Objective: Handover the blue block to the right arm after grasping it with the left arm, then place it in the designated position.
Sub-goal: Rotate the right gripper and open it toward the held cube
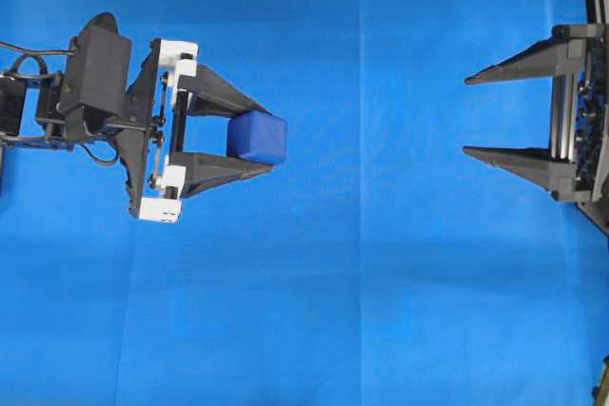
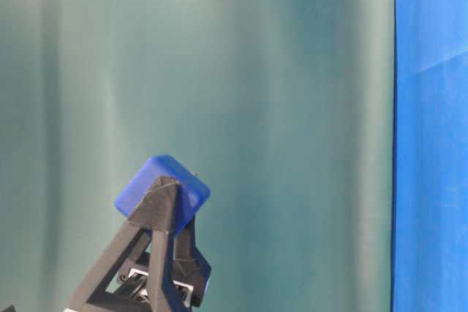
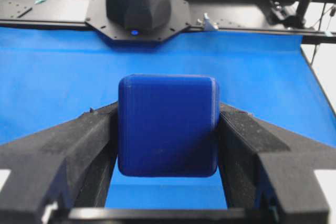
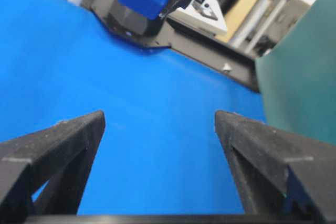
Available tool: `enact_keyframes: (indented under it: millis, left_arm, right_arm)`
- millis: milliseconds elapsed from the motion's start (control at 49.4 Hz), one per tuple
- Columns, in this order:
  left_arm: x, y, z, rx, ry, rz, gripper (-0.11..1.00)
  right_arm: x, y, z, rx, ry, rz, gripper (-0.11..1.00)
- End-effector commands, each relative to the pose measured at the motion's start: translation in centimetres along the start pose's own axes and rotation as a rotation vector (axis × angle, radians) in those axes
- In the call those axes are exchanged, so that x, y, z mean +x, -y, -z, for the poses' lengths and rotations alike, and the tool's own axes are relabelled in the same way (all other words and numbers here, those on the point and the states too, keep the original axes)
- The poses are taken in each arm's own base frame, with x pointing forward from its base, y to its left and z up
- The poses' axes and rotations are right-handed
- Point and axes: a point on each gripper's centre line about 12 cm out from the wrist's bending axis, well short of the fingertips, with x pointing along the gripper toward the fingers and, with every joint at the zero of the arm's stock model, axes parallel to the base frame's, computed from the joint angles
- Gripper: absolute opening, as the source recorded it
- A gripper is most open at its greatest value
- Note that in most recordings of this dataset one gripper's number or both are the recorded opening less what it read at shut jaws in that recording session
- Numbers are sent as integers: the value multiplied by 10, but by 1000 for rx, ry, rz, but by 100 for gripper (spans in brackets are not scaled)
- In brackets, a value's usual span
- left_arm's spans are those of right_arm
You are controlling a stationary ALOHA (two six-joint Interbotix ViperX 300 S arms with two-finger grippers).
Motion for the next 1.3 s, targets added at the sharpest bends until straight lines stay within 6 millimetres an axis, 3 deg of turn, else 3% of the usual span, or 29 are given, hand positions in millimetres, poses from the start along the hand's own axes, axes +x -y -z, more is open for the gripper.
enact_keyframes:
  millis: [0, 304, 466, 1277]
  left_arm:
    - [-2, 0, -11, -3, 38, -1, 48]
    - [-2, -1, -12, -3, 45, -2, 48]
    - [-2, -1, -13, -3, 48, -2, 48]
    - [-2, -1, -12, -6, 45, -2, 48]
  right_arm:
    - [3, 3, -10, -98, 9, -1, 97]
    - [3, -1, -11, -494, 18, -33, 96]
    - [3, -2, -13, -613, 40, -37, 96]
    - [5, -3, -17, -699, 85, -29, 96]
